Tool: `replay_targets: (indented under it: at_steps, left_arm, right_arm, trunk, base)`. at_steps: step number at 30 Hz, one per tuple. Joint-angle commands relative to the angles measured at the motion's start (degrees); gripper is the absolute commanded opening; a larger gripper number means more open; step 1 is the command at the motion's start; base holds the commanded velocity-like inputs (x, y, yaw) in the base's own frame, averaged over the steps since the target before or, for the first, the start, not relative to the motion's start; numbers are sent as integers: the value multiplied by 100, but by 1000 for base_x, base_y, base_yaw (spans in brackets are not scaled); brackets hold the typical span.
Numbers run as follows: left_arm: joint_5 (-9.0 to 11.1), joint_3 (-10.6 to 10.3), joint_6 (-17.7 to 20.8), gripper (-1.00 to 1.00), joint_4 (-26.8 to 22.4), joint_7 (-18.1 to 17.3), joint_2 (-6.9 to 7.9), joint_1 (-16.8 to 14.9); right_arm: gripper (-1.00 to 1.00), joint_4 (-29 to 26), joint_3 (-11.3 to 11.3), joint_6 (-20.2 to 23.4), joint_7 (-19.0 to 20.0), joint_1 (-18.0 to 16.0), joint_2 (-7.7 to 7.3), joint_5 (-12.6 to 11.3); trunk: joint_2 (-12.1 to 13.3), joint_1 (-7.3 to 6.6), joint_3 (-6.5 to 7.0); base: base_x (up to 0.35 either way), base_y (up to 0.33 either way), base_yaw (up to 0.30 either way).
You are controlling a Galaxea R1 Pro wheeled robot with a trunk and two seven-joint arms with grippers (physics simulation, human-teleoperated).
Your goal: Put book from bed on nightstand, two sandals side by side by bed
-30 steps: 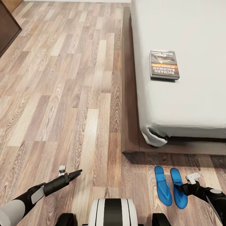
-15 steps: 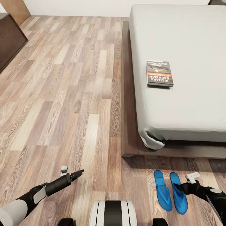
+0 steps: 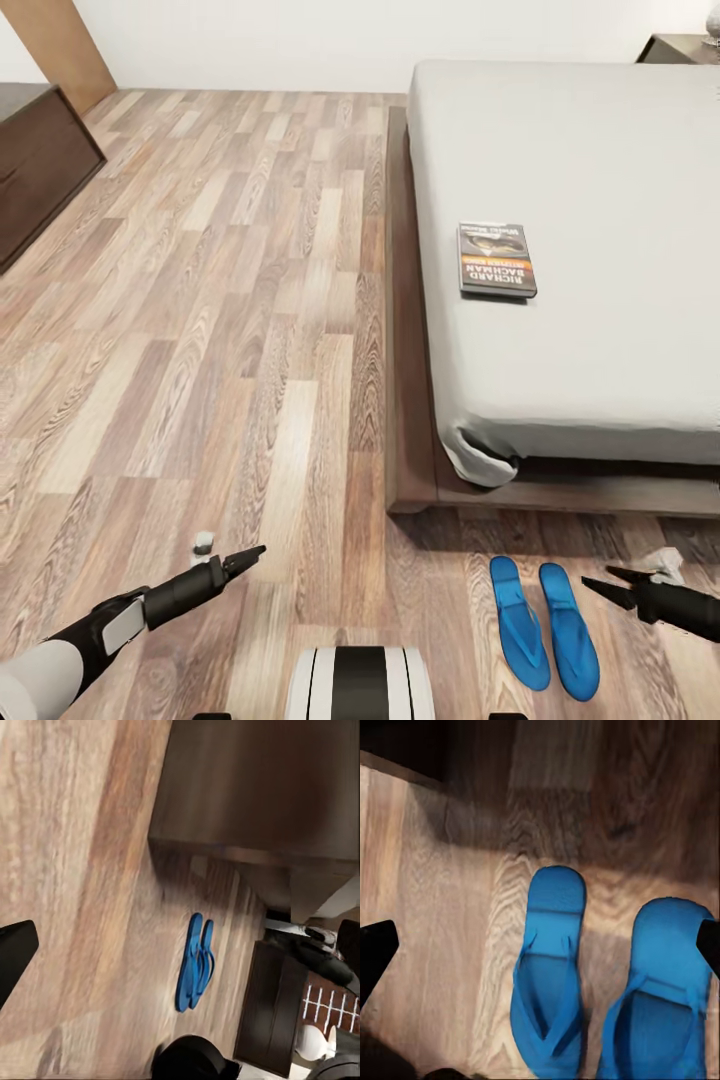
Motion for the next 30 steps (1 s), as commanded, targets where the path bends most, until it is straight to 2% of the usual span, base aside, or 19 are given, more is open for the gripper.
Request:
replay_targets:
  at_steps: [1, 2, 4, 6, 8, 11, 16, 17, 18, 22, 24, 25, 27, 30]
  left_arm:
    - [55, -50, 42, 100, 13, -16, 51, 9]
    - [57, -58, -51, 100, 34, -23, 182, 37]
    - [60, -62, -207, 100, 94, -62, 258, 99]
    - [60, -65, -670, 100, 492, -149, 306, 333]
    - [63, -65, -987, 100, 688, -186, 313, 435]
    - [68, -66, -1246, 100, 802, -208, 322, 538]
    - [47, -72, -1433, 100, 872, -199, 303, 748]
    - [2, -81, -1466, 100, 875, -188, 273, 785]
    - [-208, -93, -1562, 100, 873, -176, 226, 858]
    - [-574, -100, -1643, 100, 872, -156, 162, 908]
    - [-638, -100, -1653, 100, 872, -111, 145, 915]
    - [-671, -101, -1659, 100, 872, 26, 134, 918]
    - [-691, -101, -1664, 100, 872, 250, 110, 921]
    - [-699, -100, -1668, 100, 872, 367, 83, 922]
  right_arm:
    - [100, 300, -4, 57, 221, 1, -154, -215]
    - [100, 934, -4, 40, 551, 1, -295, -422]
    - [100, 1477, -7, 15, 760, 2, -345, -499]
    - [100, 2131, -9, -10, 931, 2, -377, -632]
    - [100, 2315, -6, -16, 971, 2, -385, -736]
    - [100, 2444, -4, -20, 993, 2, -390, -864]
    - [100, 2592, -3, -29, 1011, 2, -385, -960]
    - [100, 2643, -3, -41, 1009, 2, -385, -964]
    - [100, 2805, -1, -156, 1007, 2, -376, -969]
    - [100, 3091, 4, -381, 1005, 2, -362, -971]
    - [100, 3146, 5, -417, 1005, 2, -359, -971]
    - [100, 3174, 5, -437, 1003, 2, -352, -972]
    - [100, 3191, 5, -449, 988, 2, -345, -972]
    - [100, 3198, 5, -454, 972, 2, -343, -972]
  trunk:
    - [0, -3, 20]
    - [2, -5, 42]
    - [4, -11, 86]
    - [7, -16, 130]
    - [10, -21, 175]
    - [14, -29, 241]
    - [20, -41, 352]
    - [22, -44, 374]
    - [23, -47, 396]
    - [28, -57, 485]
    - [31, -62, 529]
    - [31, -62, 529]
    - [31, -62, 529]
    - [31, -62, 529]
  base:
    - [0, 0, 0]
    - [0, 0, 0]
    - [0, 0, 0]
    - [0, 0, 0]
    - [0, 0, 0]
    - [0, 0, 0]
    - [0, 0, 0]
    - [0, 0, 0]
    - [0, 0, 0]
    - [0, 0, 0]
    - [0, 0, 0]
    - [0, 0, 0]
    - [0, 0, 0]
    - [0, 0, 0]
